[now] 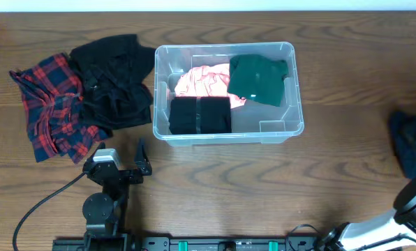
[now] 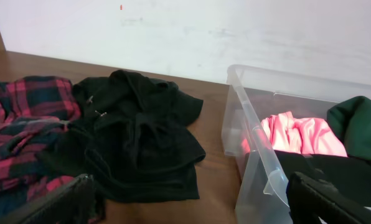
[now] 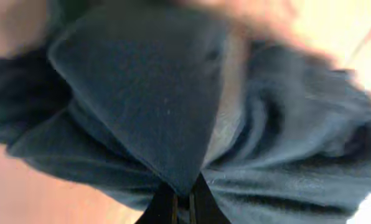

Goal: Pack container
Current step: 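Grasp the navy garment with the right gripper and lift it, then carry the navy garment over the bin's front-right area, then lower the navy garment beside the black one and release it, then raise the right gripper away to the upper right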

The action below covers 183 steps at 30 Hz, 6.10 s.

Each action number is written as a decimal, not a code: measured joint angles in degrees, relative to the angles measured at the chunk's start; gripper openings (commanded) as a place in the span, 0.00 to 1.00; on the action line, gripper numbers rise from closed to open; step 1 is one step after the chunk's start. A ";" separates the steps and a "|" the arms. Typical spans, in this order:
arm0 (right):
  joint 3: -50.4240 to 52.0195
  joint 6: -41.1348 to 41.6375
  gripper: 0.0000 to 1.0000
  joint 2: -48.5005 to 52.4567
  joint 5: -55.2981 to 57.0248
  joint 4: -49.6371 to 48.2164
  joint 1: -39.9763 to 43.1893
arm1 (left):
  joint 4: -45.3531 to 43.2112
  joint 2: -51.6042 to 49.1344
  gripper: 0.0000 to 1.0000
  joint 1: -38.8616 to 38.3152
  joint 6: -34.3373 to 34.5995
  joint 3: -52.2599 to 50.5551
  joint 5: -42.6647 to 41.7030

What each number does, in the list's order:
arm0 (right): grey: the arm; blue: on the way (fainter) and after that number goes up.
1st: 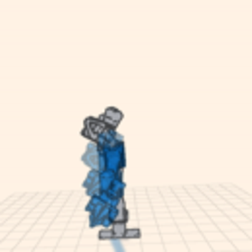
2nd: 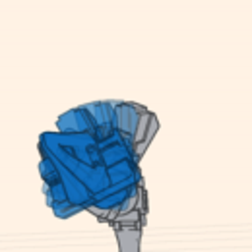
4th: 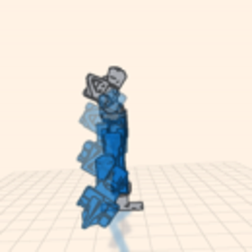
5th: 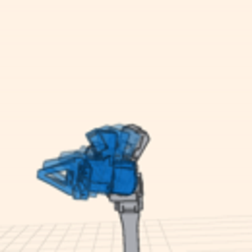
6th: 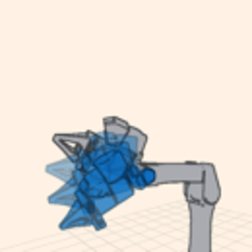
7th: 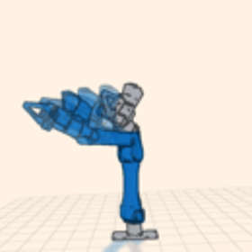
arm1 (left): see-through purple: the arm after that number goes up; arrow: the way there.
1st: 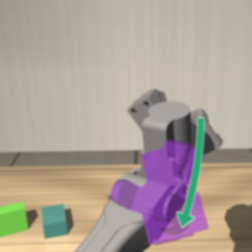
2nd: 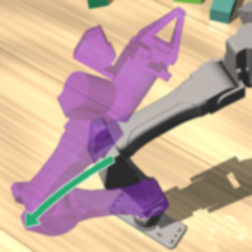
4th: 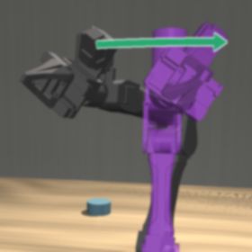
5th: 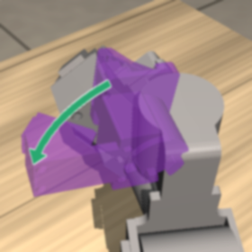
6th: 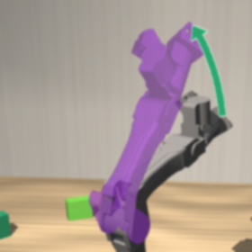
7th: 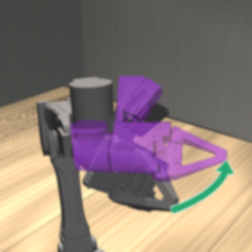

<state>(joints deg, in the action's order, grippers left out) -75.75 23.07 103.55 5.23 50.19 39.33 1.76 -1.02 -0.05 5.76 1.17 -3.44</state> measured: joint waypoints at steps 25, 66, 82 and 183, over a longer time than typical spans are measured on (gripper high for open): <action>-32.37 -18.73 0.01 -4.74 -8.48 18.10 -41.46 | 0.00 0.00 0.98 0.00 0.00 0.00 0.00; -6.64 -9.03 0.01 -5.55 7.04 4.63 -70.01 | 0.00 0.00 0.98 0.00 0.00 0.00 0.00; -5.22 -8.59 0.56 -5.55 6.97 3.76 -70.01 | 0.00 0.00 0.98 0.00 0.00 0.00 0.00; -15.37 -10.45 0.99 -0.85 0.63 13.29 -25.97 | 0.20 -0.02 0.98 0.00 1.99 0.11 -0.50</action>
<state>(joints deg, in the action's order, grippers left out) -91.11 12.62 102.69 5.87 63.48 13.37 1.96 -1.04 -0.05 7.75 1.28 -3.95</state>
